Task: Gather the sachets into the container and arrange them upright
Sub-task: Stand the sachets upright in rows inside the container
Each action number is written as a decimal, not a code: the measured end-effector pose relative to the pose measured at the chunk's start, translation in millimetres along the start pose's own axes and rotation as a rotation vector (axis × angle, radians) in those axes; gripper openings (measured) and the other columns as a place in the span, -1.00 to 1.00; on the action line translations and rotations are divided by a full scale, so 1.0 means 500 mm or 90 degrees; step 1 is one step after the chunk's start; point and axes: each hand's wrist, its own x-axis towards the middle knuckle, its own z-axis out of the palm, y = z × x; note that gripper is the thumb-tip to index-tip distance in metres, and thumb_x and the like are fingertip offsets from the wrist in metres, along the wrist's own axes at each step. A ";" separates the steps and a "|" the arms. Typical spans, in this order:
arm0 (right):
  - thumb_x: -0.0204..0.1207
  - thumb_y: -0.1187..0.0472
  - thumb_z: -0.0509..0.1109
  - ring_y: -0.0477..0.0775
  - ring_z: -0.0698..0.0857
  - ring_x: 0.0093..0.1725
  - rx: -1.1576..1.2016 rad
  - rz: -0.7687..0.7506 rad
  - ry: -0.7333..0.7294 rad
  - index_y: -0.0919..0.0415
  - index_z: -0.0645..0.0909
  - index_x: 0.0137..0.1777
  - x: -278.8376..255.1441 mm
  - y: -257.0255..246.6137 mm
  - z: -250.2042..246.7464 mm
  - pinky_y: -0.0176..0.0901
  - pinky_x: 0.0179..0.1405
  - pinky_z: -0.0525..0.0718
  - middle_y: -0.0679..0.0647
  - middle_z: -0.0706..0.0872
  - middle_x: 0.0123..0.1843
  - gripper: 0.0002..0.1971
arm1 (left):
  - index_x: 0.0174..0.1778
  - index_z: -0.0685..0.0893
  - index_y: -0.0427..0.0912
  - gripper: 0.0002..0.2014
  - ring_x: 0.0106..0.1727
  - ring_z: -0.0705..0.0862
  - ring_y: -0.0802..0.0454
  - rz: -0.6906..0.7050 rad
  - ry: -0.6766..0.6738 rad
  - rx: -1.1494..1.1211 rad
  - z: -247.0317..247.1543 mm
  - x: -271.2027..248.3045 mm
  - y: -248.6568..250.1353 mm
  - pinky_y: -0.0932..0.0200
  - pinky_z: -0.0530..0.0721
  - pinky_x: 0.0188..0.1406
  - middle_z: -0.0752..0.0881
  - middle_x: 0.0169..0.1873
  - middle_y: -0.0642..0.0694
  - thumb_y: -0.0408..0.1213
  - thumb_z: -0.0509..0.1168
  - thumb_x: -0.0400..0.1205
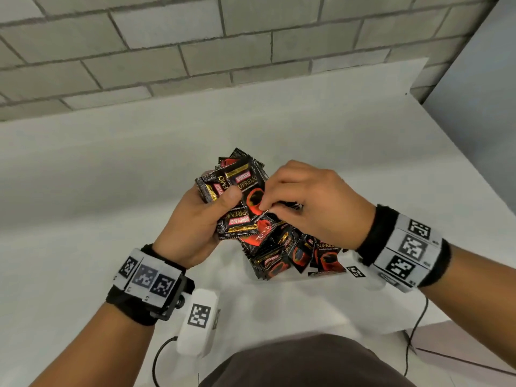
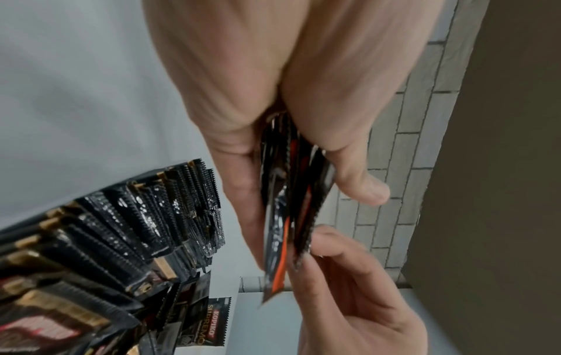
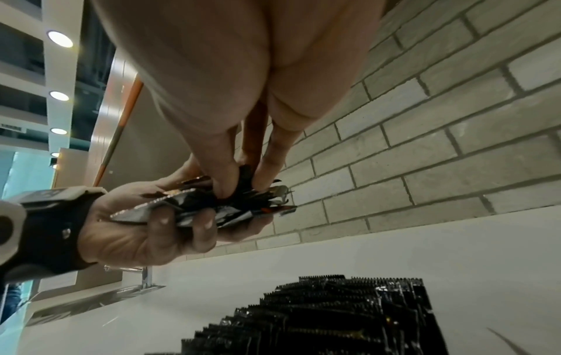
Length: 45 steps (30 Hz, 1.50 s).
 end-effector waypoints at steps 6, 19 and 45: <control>0.50 0.42 0.53 0.01 0.76 -0.05 0.197 0.089 -0.036 0.21 0.79 0.04 -0.005 -0.014 -0.005 -0.11 -0.05 0.77 0.05 0.73 0.04 -0.83 | 0.54 0.48 -0.34 -0.39 0.30 0.76 -0.40 0.021 0.076 0.088 -0.034 -0.002 -0.005 -0.26 0.79 0.13 0.72 0.32 -0.43 -0.41 0.51 0.57; 0.52 0.05 0.55 0.08 0.61 -0.06 -0.098 0.145 -0.486 -0.01 0.53 0.39 -0.015 -0.005 0.092 0.02 -0.04 0.63 -0.06 0.48 0.22 -0.54 | 0.39 0.59 -0.18 -0.40 0.18 0.83 -0.27 0.031 0.184 0.189 -0.122 -0.033 0.011 -0.21 0.82 -0.01 0.81 0.19 -0.23 -0.37 0.64 0.45; 0.62 0.00 0.45 -0.16 0.63 -0.33 -0.043 0.275 -0.367 -0.04 0.70 -0.12 -0.001 0.045 -0.009 -0.19 -0.21 0.57 -0.08 0.69 -0.34 -0.89 | 0.31 0.64 -0.08 -0.43 0.19 0.83 -0.29 0.022 0.139 0.223 -0.123 -0.040 0.008 -0.35 0.78 0.14 0.83 0.18 -0.21 -0.30 0.63 0.38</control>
